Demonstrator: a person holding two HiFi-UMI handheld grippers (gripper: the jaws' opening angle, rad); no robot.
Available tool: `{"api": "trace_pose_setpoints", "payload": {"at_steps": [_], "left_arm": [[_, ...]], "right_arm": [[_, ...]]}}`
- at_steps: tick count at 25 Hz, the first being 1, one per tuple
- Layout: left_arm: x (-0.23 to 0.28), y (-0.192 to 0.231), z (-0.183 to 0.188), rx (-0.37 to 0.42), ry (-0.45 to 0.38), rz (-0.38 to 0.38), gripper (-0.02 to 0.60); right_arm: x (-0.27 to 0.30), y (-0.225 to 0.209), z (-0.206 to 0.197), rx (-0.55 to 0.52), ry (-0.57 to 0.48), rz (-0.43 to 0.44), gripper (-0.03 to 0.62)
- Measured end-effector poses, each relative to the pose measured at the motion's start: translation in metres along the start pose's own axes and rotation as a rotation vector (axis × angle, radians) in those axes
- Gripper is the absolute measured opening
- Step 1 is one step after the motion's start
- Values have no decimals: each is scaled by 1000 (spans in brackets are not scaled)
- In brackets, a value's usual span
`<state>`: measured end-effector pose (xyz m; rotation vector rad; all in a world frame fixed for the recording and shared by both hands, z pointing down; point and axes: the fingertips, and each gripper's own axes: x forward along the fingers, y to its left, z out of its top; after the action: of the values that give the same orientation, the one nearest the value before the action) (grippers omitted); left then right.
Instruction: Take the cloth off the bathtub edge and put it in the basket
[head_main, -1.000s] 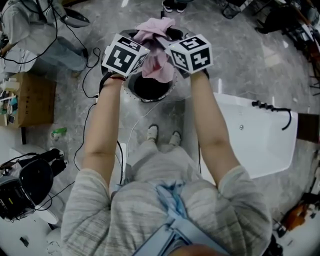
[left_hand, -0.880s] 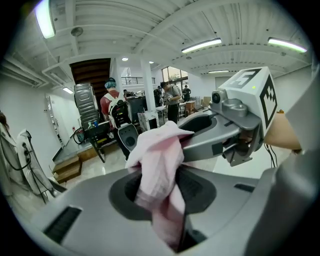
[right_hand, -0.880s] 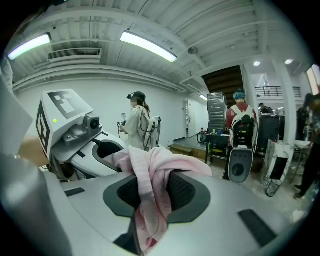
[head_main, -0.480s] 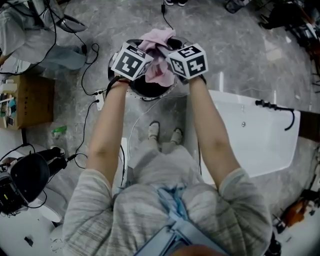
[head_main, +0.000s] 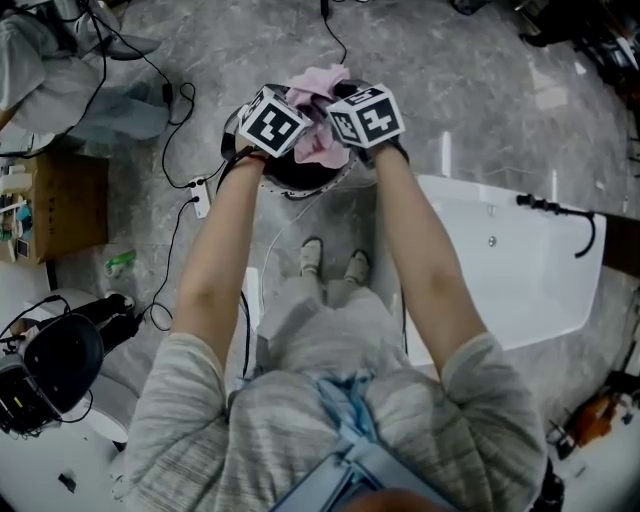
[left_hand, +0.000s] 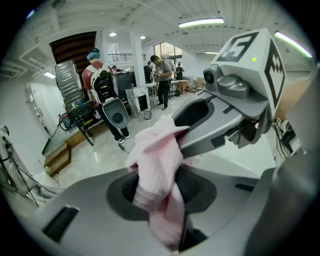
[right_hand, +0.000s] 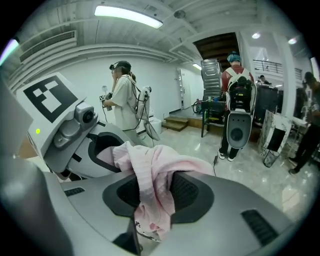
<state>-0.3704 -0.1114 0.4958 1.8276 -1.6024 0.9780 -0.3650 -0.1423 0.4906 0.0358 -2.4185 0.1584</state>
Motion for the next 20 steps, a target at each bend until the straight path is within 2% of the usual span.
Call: {"api": "trace_pose_setpoints", "payload": {"at_steps": [3, 5, 7, 13, 20], "left_arm": [[20, -3, -23, 10, 85, -8, 121], [27, -2, -33, 17, 127, 0, 150], [30, -3, -40, 15, 155, -2, 186], [37, -7, -62, 20, 218, -29, 190], [32, -6, -52, 28, 193, -14, 190]], "right_arm": [[9, -4, -14, -14, 80, -14, 115], [13, -4, -23, -27, 130, -22, 117], [16, -3, -33, -30, 182, -28, 118], [20, -6, -70, -42, 338, -26, 130], [6, -15, -51, -58, 304, -69, 130]]}}
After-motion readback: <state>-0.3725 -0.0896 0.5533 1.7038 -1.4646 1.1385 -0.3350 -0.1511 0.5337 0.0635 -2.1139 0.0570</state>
